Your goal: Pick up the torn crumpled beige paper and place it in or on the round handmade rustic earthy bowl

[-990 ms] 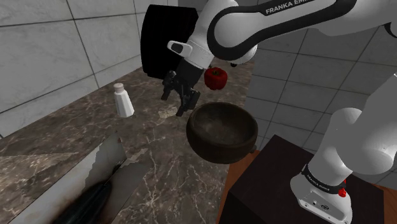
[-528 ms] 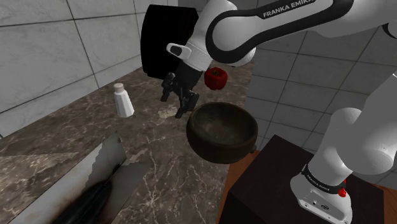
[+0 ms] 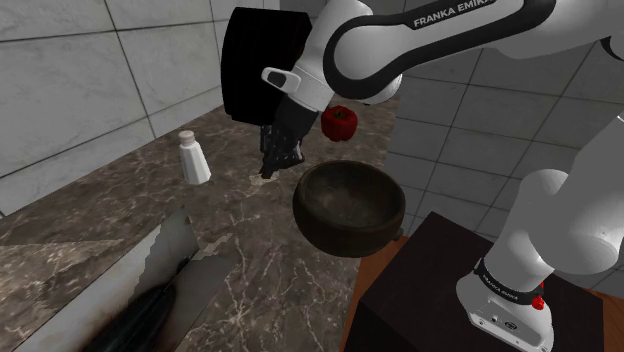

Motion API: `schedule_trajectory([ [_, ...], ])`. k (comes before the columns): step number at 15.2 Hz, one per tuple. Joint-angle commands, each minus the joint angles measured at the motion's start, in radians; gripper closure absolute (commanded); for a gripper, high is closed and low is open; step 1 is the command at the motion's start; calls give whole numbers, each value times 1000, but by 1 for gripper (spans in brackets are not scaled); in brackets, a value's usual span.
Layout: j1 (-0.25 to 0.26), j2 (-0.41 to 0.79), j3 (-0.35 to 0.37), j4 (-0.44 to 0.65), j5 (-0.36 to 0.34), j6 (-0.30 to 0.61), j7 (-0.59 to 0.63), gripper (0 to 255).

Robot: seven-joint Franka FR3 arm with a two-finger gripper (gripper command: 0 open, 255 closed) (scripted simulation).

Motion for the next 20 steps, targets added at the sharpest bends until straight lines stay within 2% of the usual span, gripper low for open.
schedule_trajectory([
  [1,0,0,0,-1,0,-1,0,255],
  [3,0,1,0,-1,0,0,0,255],
  [20,-18,-38,-11,183,-61,-212,88,255],
])
